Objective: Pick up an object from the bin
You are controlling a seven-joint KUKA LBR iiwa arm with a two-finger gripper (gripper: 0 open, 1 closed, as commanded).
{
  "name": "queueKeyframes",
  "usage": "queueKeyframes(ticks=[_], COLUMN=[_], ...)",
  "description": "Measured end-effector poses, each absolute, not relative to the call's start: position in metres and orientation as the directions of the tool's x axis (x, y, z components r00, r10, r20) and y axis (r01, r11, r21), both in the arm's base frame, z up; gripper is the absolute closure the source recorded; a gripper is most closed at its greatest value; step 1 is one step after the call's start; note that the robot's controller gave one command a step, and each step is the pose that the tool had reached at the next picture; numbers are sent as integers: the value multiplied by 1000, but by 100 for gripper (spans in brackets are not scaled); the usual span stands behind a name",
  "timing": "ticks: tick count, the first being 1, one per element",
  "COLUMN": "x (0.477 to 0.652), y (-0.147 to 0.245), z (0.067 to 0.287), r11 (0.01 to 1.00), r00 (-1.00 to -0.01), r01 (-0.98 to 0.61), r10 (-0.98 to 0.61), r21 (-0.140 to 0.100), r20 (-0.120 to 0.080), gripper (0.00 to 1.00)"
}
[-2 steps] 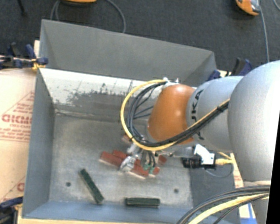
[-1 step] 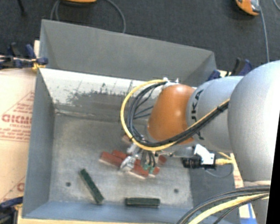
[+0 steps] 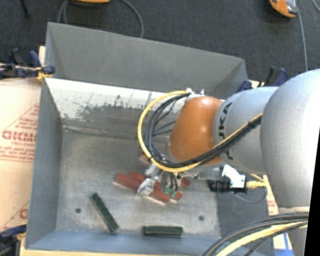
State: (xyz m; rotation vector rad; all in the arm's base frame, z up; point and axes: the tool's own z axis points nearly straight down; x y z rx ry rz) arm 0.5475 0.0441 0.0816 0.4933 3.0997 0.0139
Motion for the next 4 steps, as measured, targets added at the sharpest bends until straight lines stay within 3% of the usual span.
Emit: queueKeyframes(ticks=[1,4], x=[545,545], y=[43,41], z=[87,131], r11=[951,952], r00=[-951,-952], r01=[309,307], r10=[309,307], r21=[4,-1], r20=[1,3], gripper=[100,100])
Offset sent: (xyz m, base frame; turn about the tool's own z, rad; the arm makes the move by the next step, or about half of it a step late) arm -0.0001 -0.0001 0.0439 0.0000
